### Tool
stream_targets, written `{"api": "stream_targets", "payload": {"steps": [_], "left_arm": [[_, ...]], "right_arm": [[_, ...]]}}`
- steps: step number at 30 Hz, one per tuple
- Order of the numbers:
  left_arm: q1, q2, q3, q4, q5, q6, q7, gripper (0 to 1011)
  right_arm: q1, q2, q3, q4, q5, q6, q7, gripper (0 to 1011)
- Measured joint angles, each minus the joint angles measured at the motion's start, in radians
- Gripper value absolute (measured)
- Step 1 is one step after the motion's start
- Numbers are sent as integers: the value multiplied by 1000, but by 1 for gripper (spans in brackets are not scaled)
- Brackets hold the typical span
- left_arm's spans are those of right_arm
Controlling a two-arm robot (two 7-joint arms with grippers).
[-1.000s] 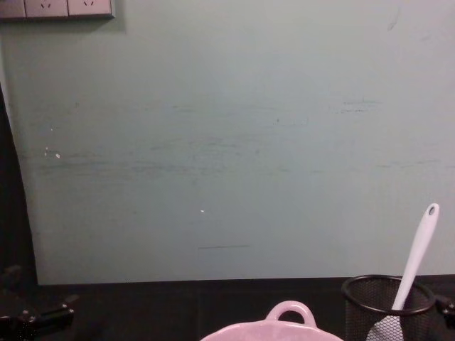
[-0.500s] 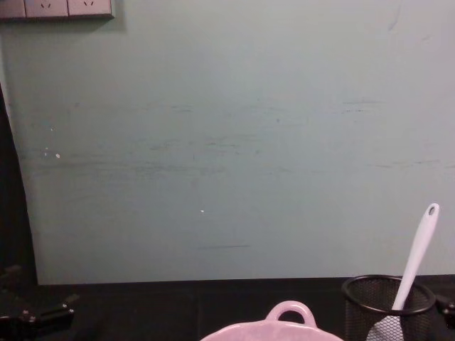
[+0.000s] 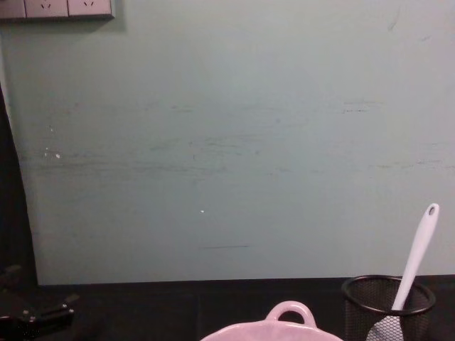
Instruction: Use the one hand to pick up the spoon and stir the clear water in the bowl.
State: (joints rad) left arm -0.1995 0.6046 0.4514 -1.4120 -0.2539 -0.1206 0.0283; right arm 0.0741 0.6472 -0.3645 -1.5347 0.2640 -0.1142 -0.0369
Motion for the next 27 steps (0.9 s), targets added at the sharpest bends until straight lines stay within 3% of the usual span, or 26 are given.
{"api": "stream_targets", "payload": {"steps": [4, 7, 13, 16, 17, 19, 20, 23, 24, 26, 27], "left_arm": [[0, 0, 0, 0, 0, 0, 0, 1005], [0, 0, 0, 0, 0, 0, 0, 1005], [0, 0, 0, 0, 0, 0, 0, 1005], [0, 0, 0, 0, 0, 0, 0, 1005], [0, 0, 0, 0, 0, 0, 0, 1005], [0, 0, 0, 0, 0, 0, 0, 1005], [0, 0, 0, 0, 0, 0, 0, 1005], [0, 0, 0, 0, 0, 0, 0, 1005], [0, 0, 0, 0, 0, 0, 0, 1005], [0, 0, 0, 0, 0, 0, 0, 1005], [0, 0, 0, 0, 0, 0, 0, 1005]], "right_arm": [[-37, 7, 33, -41, 29, 0, 2, 1003], [-70, 3, 72, -81, 98, 6, 31, 1003], [-91, -26, 117, -118, 213, 31, 89, 1003], [-85, -58, 137, -121, 297, 64, 135, 1003], [-85, -58, 137, -121, 297, 64, 135, 1003], [-65, -91, 149, -102, 357, 96, 168, 1003], [-65, -91, 149, -102, 357, 96, 168, 1003], [-30, -133, 164, -59, 437, 138, 218, 1003], [-30, -133, 164, -59, 437, 138, 218, 1003], [1, -165, 178, -13, 506, 170, 270, 1002], [1, -165, 178, -13, 506, 170, 270, 1003]]}}
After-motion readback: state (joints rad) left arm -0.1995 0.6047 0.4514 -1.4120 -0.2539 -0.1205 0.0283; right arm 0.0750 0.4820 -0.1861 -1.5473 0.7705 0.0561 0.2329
